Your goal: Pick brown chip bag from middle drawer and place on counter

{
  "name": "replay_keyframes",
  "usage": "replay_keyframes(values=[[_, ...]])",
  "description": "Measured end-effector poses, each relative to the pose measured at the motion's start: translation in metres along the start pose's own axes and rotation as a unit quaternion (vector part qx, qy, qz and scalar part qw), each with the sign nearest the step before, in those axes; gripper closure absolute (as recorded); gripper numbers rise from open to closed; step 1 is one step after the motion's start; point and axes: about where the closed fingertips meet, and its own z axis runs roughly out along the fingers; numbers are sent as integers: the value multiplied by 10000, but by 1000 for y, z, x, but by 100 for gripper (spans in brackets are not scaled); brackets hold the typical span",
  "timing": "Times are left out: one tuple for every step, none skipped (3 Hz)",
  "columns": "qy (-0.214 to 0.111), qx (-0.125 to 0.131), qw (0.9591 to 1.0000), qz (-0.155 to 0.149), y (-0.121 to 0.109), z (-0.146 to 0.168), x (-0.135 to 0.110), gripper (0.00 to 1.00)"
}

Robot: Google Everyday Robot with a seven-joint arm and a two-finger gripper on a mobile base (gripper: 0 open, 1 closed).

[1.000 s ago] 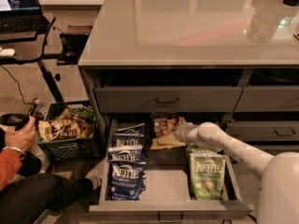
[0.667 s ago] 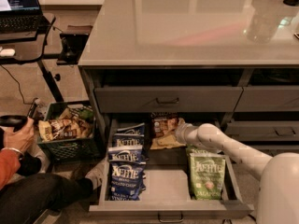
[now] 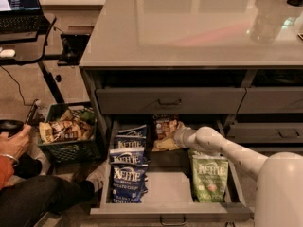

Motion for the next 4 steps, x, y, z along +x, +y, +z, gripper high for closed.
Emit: replay_keyframes(values=[[0,0,10000,0,0,0,0,19],[0,0,10000,0,0,0,0,43],[0,-1,10000,0,0,0,0,66],[0,-1,10000,0,0,0,0,89]])
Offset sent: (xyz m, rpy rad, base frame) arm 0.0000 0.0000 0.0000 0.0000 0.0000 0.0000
